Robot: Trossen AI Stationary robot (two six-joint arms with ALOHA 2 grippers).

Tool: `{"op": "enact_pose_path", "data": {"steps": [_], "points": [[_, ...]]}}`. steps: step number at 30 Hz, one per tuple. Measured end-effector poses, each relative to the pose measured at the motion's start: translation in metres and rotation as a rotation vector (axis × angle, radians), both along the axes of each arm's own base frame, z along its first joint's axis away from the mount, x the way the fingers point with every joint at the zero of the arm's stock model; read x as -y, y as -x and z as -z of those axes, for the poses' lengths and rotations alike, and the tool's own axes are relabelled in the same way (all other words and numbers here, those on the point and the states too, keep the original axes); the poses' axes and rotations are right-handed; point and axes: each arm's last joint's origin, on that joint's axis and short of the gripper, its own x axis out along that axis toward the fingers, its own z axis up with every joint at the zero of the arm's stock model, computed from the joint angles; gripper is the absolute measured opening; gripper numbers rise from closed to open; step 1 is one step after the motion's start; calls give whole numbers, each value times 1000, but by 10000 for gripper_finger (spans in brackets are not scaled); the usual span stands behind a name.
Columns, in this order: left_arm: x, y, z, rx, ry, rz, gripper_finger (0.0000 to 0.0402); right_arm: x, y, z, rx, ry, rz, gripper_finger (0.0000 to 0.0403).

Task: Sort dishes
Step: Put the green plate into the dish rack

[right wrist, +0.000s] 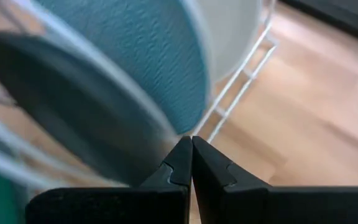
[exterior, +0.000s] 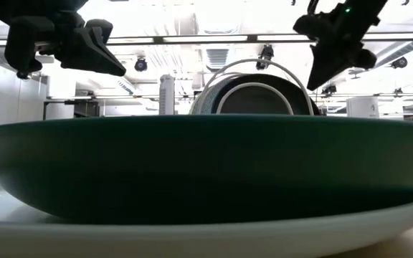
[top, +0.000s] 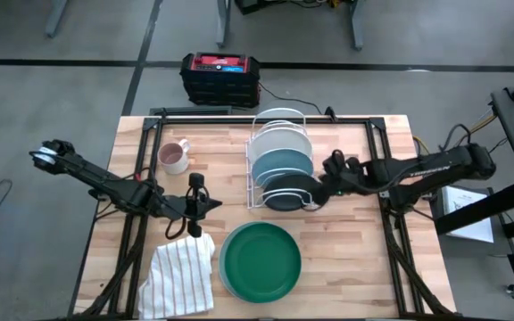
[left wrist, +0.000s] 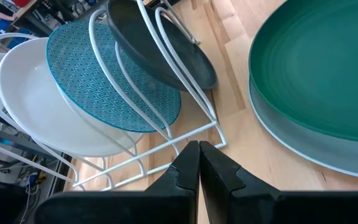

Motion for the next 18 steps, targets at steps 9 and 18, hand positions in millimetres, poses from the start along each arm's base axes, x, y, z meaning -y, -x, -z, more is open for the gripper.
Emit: {"op": "enact_pose_path", "data": {"steps": [9, 18], "points": [[0, 0, 0, 1, 4, -1, 0, -20, -5, 7, 33, 43, 50, 0], [1, -1, 0, 6, 14, 4, 0, -22, -25, 29, -8, 53, 78, 0]]}}
